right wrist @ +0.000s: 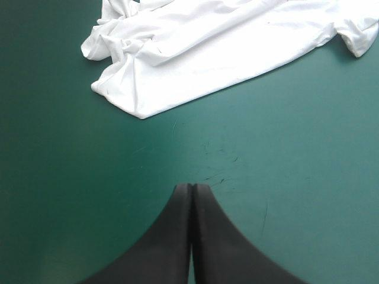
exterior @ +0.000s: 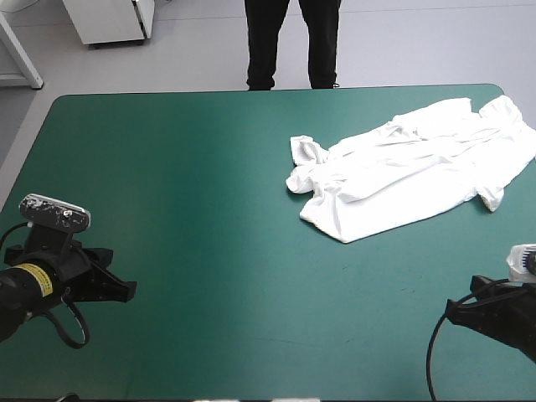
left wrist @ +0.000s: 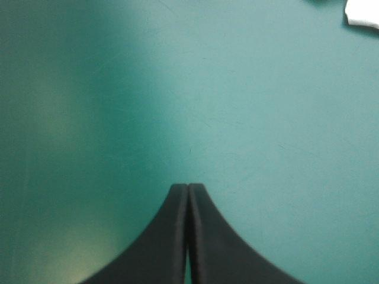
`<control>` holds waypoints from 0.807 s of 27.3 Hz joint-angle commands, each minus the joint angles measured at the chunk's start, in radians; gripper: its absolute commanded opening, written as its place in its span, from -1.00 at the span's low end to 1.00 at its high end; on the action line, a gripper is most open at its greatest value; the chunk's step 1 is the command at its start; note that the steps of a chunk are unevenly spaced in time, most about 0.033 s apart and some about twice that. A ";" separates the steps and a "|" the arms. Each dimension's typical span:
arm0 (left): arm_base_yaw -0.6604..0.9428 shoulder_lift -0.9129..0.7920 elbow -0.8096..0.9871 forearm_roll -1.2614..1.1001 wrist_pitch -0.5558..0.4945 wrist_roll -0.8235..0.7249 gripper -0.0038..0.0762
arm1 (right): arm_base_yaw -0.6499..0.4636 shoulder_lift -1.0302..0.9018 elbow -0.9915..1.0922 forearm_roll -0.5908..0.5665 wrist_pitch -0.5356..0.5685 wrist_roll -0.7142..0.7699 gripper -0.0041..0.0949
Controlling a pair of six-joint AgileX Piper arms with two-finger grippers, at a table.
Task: Fold the cloth
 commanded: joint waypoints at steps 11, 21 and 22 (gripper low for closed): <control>0.000 0.002 -0.032 0.008 -0.030 0.002 -0.96 | 0.003 0.096 -0.102 -0.059 -0.035 -0.018 -0.59; 0.000 0.002 -0.032 0.010 -0.074 0.002 -0.96 | 0.011 0.440 -0.415 -0.081 -0.026 -0.006 0.04; 0.000 0.002 -0.032 0.010 -0.084 0.002 -0.96 | 0.011 0.472 -0.441 -0.081 -0.021 -0.006 0.04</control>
